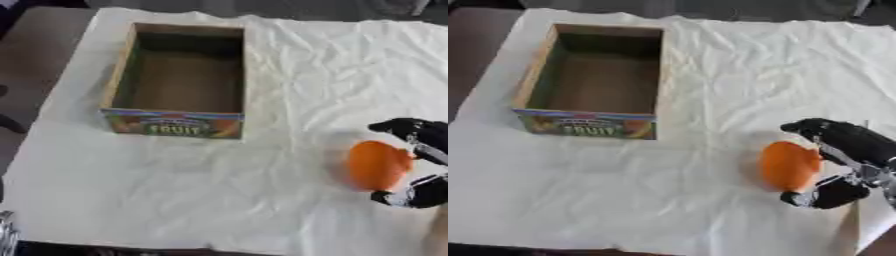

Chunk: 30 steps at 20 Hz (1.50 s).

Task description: Pick up objects on the table and place them in the box.

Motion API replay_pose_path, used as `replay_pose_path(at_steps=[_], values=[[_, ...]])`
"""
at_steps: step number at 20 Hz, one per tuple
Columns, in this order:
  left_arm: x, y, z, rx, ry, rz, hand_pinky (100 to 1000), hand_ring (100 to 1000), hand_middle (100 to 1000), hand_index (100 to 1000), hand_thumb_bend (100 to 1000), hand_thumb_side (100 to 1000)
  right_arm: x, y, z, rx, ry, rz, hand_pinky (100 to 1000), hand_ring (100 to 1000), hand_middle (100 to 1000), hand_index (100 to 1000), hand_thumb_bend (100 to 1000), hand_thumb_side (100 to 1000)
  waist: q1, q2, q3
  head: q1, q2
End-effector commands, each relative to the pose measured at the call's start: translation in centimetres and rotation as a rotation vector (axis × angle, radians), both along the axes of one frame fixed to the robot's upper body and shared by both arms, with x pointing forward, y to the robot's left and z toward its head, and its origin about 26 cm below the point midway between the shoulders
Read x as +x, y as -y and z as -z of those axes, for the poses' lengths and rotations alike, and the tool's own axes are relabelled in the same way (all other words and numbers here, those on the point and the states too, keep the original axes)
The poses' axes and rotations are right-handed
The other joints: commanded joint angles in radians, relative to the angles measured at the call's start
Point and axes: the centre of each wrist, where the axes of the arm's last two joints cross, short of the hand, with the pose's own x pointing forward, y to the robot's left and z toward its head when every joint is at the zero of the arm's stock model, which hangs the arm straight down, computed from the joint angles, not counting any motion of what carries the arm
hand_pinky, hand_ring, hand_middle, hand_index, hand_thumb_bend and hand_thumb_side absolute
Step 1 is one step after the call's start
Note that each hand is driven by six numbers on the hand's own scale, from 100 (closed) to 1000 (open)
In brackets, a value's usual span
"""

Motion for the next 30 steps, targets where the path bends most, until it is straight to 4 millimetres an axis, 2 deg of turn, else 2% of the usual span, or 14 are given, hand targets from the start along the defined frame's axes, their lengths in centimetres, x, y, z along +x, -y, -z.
replay_pose_path(at_steps=[1, 6, 10, 14, 17, 18, 19, 20, 21, 23, 25, 26, 27, 30], values=[[-0.1, 0.2, -0.7, 0.007, 0.026, 0.015, 312, 696, 861, 660, 100, 766, 0.0, -0.1, -1.2, -0.055, 0.032, 0.022, 917, 964, 878, 986, 555, 430, 0.002, -0.011, 0.002, -0.005, -0.012], [-0.1, 0.2, -0.8, 0.007, 0.029, 0.017, 312, 697, 862, 660, 100, 766, -0.2, -0.3, -0.7, -0.08, -0.031, 0.04, 915, 965, 876, 980, 568, 390, 0.001, -0.006, 0.006, -0.005, -0.013], [-0.1, 0.2, -0.8, 0.006, 0.029, 0.017, 312, 697, 862, 660, 100, 766, -0.2, -0.3, -0.6, -0.08, -0.071, 0.039, 913, 961, 856, 956, 541, 405, 0.001, -0.001, 0.007, -0.005, -0.01], [-0.1, 0.2, -0.8, 0.005, 0.028, 0.018, 312, 698, 862, 659, 100, 766, -0.1, -0.3, -0.9, -0.063, -0.046, 0.047, 901, 937, 754, 813, 491, 424, 0.002, 0.0, 0.007, -0.006, -0.01], [-0.1, 0.2, -0.8, 0.004, 0.027, 0.019, 312, 698, 863, 659, 100, 766, 0.0, -0.4, -1.1, -0.044, -0.009, 0.059, 890, 916, 692, 764, 305, 405, 0.002, -0.001, 0.007, -0.006, -0.01], [-0.1, 0.2, -0.8, 0.004, 0.027, 0.019, 312, 698, 863, 660, 100, 767, 0.0, -0.4, -1.1, -0.036, 0.0, 0.062, 889, 914, 686, 758, 287, 403, 0.002, -0.002, 0.007, -0.005, -0.01], [0.0, 0.2, -0.8, 0.003, 0.027, 0.019, 312, 698, 863, 660, 100, 767, 0.0, -0.4, -1.1, -0.026, 0.009, 0.066, 882, 900, 655, 734, 175, 389, 0.002, -0.002, 0.007, -0.005, -0.01], [0.0, 0.2, -0.8, 0.003, 0.027, 0.02, 312, 698, 863, 660, 100, 767, 0.0, -0.4, -1.1, -0.017, 0.017, 0.07, 880, 895, 645, 725, 141, 381, 0.002, -0.002, 0.007, -0.005, -0.011], [0.0, 0.3, -0.8, 0.004, 0.027, 0.02, 312, 698, 863, 659, 100, 767, 0.0, -0.4, -1.1, -0.008, 0.026, 0.073, 875, 886, 624, 706, 100, 357, 0.002, -0.003, 0.007, -0.005, -0.011], [0.0, 0.2, -0.8, 0.004, 0.027, 0.02, 312, 699, 863, 660, 100, 767, 0.1, -0.4, -1.1, 0.01, 0.043, 0.076, 869, 876, 609, 692, 100, 304, 0.002, -0.003, 0.007, -0.004, -0.011], [0.0, 0.2, -0.8, 0.004, 0.027, 0.02, 312, 698, 862, 659, 100, 766, 0.1, -0.5, -1.2, 0.025, 0.059, 0.079, 864, 866, 601, 686, 100, 171, 0.002, -0.004, 0.007, -0.004, -0.011], [0.0, 0.2, -0.8, 0.004, 0.027, 0.02, 312, 698, 862, 659, 100, 766, 0.1, -0.5, -1.3, 0.031, 0.067, 0.08, 864, 866, 601, 687, 100, 161, 0.002, -0.004, 0.007, -0.003, -0.012], [0.0, 0.3, -0.8, 0.003, 0.027, 0.02, 313, 699, 863, 660, 100, 766, 0.1, -0.5, -1.3, 0.039, 0.074, 0.079, 864, 863, 603, 690, 100, 100, 0.002, -0.004, 0.007, -0.003, -0.012], [0.0, 0.3, -0.8, 0.004, 0.027, 0.021, 313, 699, 862, 659, 100, 766, 0.3, -0.5, -1.7, 0.065, 0.093, 0.072, 864, 863, 603, 692, 100, 100, 0.001, -0.006, 0.008, -0.002, -0.013]])
